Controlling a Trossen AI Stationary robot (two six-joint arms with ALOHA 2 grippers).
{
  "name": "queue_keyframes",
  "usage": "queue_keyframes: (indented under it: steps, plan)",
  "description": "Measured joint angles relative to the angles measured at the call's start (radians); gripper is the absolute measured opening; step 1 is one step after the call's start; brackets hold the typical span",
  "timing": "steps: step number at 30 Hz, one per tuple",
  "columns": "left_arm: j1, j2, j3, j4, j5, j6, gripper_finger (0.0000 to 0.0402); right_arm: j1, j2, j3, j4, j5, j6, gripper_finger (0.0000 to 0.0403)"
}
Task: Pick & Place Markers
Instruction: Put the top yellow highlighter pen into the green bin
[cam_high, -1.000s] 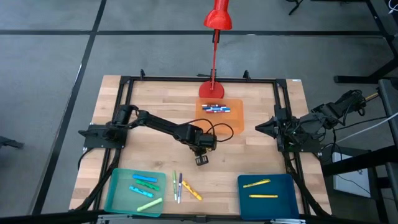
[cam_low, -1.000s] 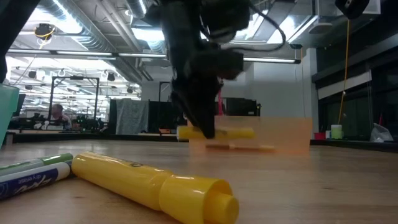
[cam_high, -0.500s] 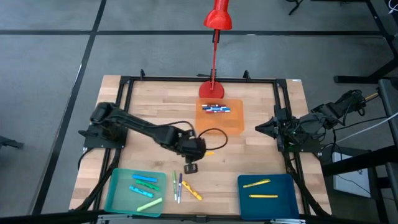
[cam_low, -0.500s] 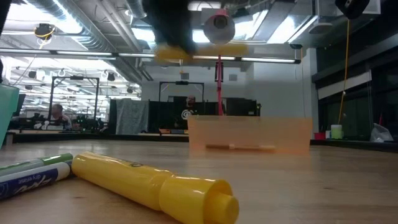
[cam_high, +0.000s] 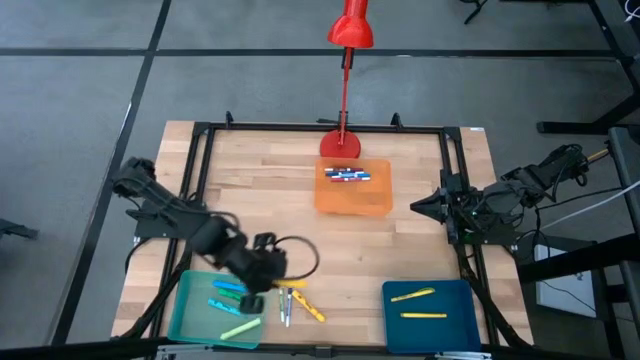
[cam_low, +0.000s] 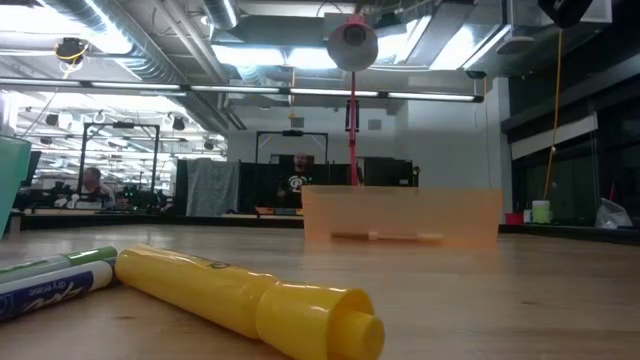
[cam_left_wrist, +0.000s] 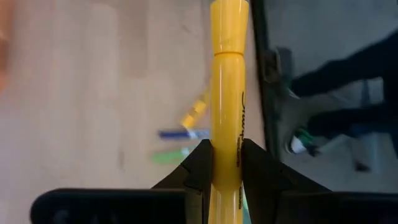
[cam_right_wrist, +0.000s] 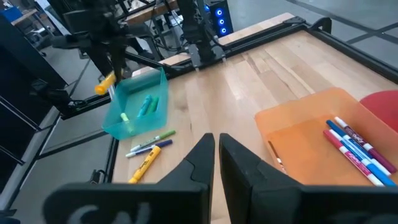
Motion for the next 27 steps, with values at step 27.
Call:
queue_keyframes:
  steps: [27]
  plan:
    - [-0.425, -0.009, -0.243, -0.062, 0.023, -0.459, 0.0057, 0.0, 0.0, 0.0, 0.0, 0.003, 0.021, 0.0026]
